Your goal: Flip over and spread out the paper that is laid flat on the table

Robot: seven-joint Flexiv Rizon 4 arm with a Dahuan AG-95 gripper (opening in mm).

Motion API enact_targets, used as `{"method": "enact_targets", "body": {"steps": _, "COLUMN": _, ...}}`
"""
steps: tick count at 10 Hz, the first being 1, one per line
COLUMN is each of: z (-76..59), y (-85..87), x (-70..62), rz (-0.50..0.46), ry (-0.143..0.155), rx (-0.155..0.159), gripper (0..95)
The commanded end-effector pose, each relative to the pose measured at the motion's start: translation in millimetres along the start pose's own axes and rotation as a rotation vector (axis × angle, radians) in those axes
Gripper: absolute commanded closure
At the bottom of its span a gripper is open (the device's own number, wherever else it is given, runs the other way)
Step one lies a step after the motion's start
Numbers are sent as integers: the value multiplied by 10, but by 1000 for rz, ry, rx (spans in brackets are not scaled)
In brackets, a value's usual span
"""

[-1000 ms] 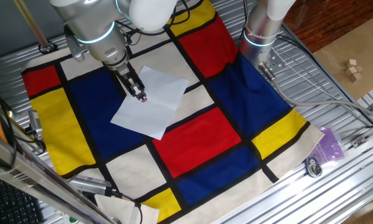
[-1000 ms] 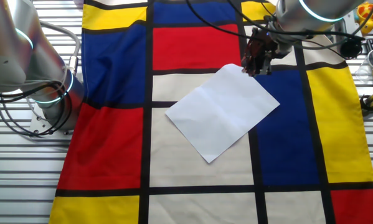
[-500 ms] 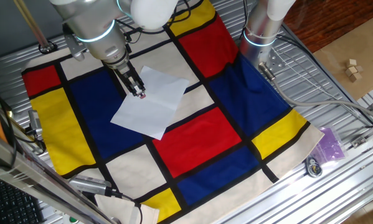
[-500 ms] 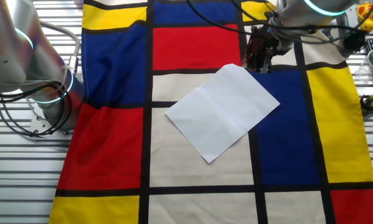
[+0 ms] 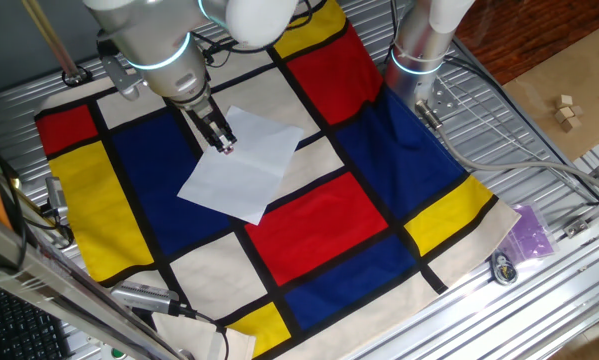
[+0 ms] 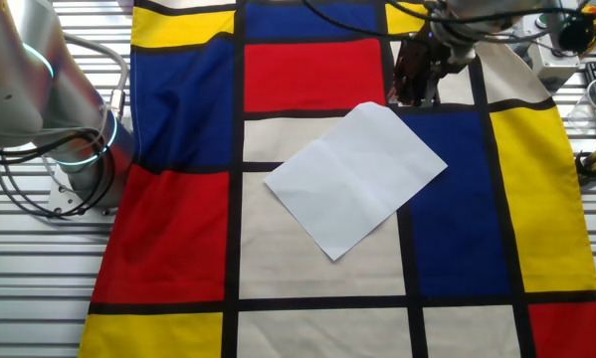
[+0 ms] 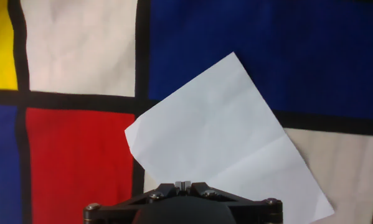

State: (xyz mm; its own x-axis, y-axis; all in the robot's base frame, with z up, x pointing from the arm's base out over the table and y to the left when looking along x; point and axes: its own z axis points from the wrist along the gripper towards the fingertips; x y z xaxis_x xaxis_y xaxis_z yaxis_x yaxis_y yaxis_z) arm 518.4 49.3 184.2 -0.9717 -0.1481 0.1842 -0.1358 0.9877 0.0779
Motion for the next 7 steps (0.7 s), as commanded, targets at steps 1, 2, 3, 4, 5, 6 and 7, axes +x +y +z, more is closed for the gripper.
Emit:
{"method": "enact_targets", "body": {"steps": 1, "z": -35, "y": 0, "x": 4, "rz": -21, "ry": -6, "rx": 14, "gripper": 950}}
{"method": "enact_targets", "body": {"steps": 2, "z": -79, "y": 6, "x": 17, "rz": -34, "ry": -4, "rx": 14, "gripper": 950}}
{"method": "enact_targets", "body": {"steps": 3, "z": -111, "y": 11, "x": 27, "rz": -39, "ry": -1, "rx": 13, "gripper": 950}}
{"method": "enact_targets", "body": {"steps": 4, "z": -151, "y": 18, "x": 40, "rz": -45, "ry": 1, "rx": 14, "gripper": 950}}
{"method": "enact_targets", "body": {"steps": 5, "z": -191, "y": 25, "x": 56, "rz": -47, "ry": 4, "rx": 13, "gripper": 950}}
{"method": "enact_targets", "body": {"steps": 6, "z": -209, "y": 29, "x": 65, "rz": -52, "ry": 6, "rx": 10, "gripper": 950}}
{"method": "enact_targets", "body": {"steps": 7, "z": -214, "y": 30, "x": 70, "rz": -57, "ry": 7, "rx": 9, "gripper": 950}}
